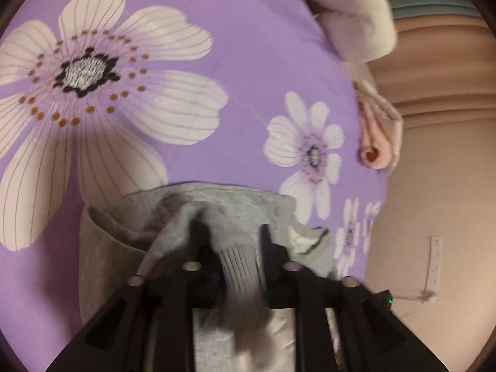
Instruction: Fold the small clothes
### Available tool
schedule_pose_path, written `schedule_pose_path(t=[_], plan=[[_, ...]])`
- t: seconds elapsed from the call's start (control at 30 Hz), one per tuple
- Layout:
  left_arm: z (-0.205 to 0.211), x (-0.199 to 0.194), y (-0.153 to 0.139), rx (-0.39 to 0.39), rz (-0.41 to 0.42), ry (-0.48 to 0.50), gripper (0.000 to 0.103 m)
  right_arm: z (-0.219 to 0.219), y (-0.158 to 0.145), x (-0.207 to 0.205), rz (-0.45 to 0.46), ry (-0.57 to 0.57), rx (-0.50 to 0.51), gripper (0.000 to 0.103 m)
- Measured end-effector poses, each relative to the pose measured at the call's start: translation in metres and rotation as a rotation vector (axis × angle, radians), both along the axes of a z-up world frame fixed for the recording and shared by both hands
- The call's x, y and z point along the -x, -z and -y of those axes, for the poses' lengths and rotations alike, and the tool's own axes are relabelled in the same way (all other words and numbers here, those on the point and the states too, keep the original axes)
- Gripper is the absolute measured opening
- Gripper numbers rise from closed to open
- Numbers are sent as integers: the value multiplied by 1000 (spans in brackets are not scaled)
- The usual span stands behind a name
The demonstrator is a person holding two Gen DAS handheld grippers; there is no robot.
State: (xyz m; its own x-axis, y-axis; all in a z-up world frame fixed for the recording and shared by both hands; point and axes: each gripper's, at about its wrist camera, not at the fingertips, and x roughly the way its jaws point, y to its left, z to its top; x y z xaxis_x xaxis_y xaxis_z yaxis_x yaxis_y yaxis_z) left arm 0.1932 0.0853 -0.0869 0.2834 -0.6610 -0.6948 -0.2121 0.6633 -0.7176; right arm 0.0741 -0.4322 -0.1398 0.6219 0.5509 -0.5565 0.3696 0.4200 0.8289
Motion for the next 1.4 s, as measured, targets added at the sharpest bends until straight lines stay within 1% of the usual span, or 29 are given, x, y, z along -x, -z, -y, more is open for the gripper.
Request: schedule_pose_path(t=[0.03,0.07,0.1,0.13,0.23,0.3,0.37,0.4,0.43,0.47,0.5,0.57,0.6,0.63,0.7,0.8,0.87,0.9,0.97,1.0,1.03,1.07,1.1,1.13,1.2,1.27,1.33,1.4], plan=[[-1,1,0,3,-1,5,46,1,-2,2,10,-8,-13,39],[-3,2,-1,5,1,7,55,2,-5,3,23,-18,-20,43],[-6,5,-3,11,-1,7,57,2,-10,7,36,-25,-23,54],[-10,8,-6,37,6,6,57,2,-16,13,58,-30,-31,62],[-20,9,-11,110,18,-15,58,-2,-26,19,111,-68,-58,65],[-24,6,-11,189,22,-42,58,-6,-26,17,119,-76,-106,66],[-25,3,-10,229,29,-77,58,-6,-23,10,141,-55,-153,66],[-26,0,-8,239,31,-94,58,-4,-21,7,151,-27,-181,67],[-28,-1,-7,224,37,-122,58,3,-17,2,161,13,-200,67],[-32,-2,-7,198,42,-157,58,5,-15,-1,156,43,-197,67],[-39,-1,-6,170,45,-196,58,12,-10,1,124,107,-183,67],[-50,3,-7,127,46,-231,58,12,-8,2,111,126,-167,67],[-53,5,-8,96,50,-229,58,12,-10,5,121,129,-147,67],[-55,9,-12,42,60,-214,58,13,-16,12,142,123,-108,67],[-55,17,-18,-15,82,-187,58,14,-27,23,182,121,-44,67],[-47,33,-28,-40,130,-123,58,12,-45,36,244,83,48,67],[-32,44,-37,-63,181,-49,58,-5,-60,41,260,0,160,67],[-21,51,-42,-89,215,-1,58,-19,-68,46,265,-57,253,65],[-2,65,-49,-145,278,85,58,-47,-77,59,277,-168,429,55],[9,73,-50,-179,312,129,58,-59,-78,65,276,-211,500,44],[16,80,-49,-201,332,161,58,-67,-75,71,276,-239,547,38],[25,88,-46,-227,355,194,58,-70,-70,81,277,-267,580,36],[28,93,-41,-235,360,208,58,-77,-65,87,269,-296,610,32],[31,99,-35,-239,359,225,58,-83,-59,92,255,-324,638,30],[33,110,-21,-276,350,241,58,-91,-48,95,220,-351,683,30],[34,119,-10,-329,341,251,58,-94,-38,102,176,-374,756,30],[31,128,0,-340,329,260,57,-93,-26,108,120,-388,842,28],[28,139,2,-339,352,258,57,-89,-18,114,94,-396,835,28]])
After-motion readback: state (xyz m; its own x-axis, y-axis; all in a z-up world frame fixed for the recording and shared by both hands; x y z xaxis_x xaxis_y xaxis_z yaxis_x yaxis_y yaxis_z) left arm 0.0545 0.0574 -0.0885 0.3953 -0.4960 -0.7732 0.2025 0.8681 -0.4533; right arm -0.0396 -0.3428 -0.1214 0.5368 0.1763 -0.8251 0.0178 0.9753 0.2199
